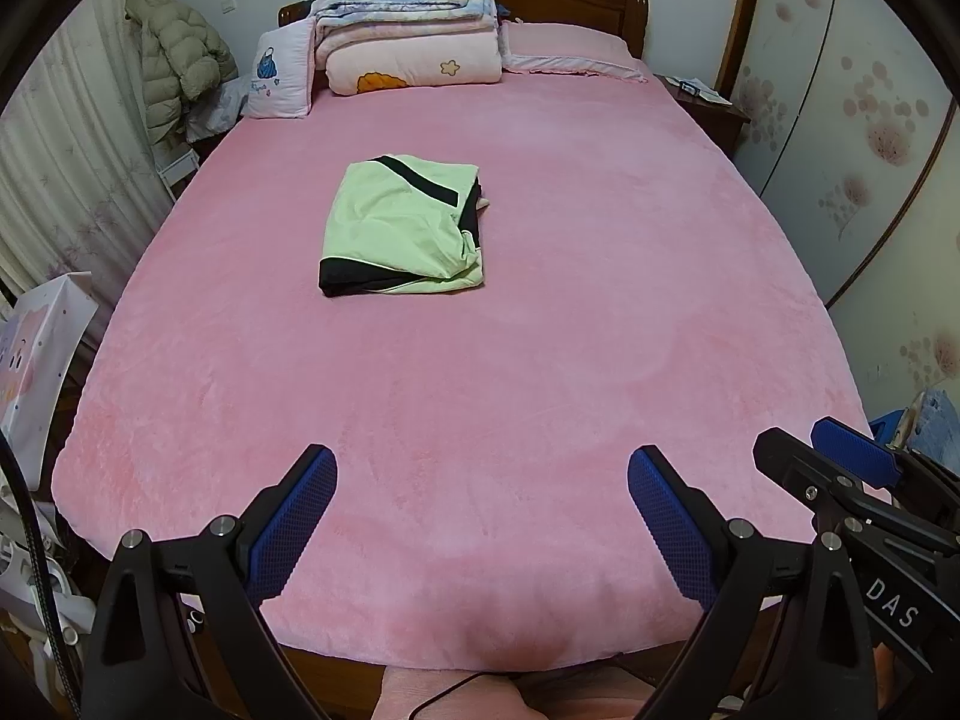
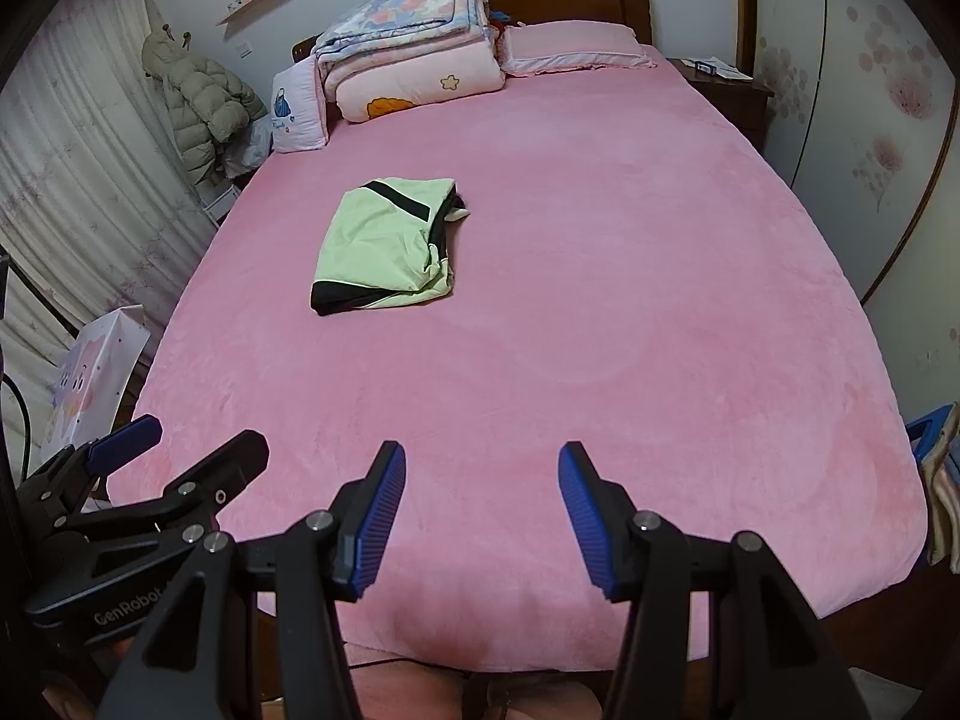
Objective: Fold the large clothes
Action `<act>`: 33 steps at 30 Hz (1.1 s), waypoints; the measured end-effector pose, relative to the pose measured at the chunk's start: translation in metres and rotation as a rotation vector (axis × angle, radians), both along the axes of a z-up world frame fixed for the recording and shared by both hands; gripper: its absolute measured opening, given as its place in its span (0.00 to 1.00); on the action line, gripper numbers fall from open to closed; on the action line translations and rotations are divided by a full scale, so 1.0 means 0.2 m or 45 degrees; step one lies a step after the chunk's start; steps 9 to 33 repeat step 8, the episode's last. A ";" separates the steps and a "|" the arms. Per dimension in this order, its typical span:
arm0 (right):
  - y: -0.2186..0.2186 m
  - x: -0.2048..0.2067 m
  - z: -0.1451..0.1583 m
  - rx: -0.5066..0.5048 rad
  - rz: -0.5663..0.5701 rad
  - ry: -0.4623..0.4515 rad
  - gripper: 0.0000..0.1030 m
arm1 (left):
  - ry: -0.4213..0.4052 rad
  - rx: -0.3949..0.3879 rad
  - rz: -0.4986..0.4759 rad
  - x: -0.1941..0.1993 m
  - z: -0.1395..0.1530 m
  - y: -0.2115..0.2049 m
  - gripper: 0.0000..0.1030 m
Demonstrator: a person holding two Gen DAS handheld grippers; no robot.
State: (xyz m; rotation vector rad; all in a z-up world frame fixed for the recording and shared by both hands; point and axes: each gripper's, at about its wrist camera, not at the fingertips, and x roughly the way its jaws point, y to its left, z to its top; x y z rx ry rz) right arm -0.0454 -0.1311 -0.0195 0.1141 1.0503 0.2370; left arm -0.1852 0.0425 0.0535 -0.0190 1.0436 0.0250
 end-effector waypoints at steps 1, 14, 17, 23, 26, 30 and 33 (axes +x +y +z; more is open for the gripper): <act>0.00 0.00 0.00 0.001 -0.002 0.003 0.52 | 0.002 0.000 -0.003 0.01 0.00 0.00 0.94; -0.01 0.00 -0.01 0.006 -0.010 0.017 0.52 | 0.014 -0.002 -0.009 0.02 0.00 0.00 0.94; -0.01 0.00 -0.01 0.006 -0.010 0.017 0.52 | 0.014 -0.002 -0.009 0.02 0.00 0.00 0.94; -0.01 0.00 -0.01 0.006 -0.010 0.017 0.52 | 0.014 -0.002 -0.009 0.02 0.00 0.00 0.94; -0.01 0.00 -0.01 0.006 -0.010 0.017 0.52 | 0.014 -0.002 -0.009 0.02 0.00 0.00 0.94; -0.01 0.00 -0.01 0.006 -0.010 0.017 0.52 | 0.014 -0.002 -0.009 0.02 0.00 0.00 0.94; -0.01 0.00 -0.01 0.006 -0.010 0.017 0.52 | 0.014 -0.002 -0.009 0.02 0.00 0.00 0.94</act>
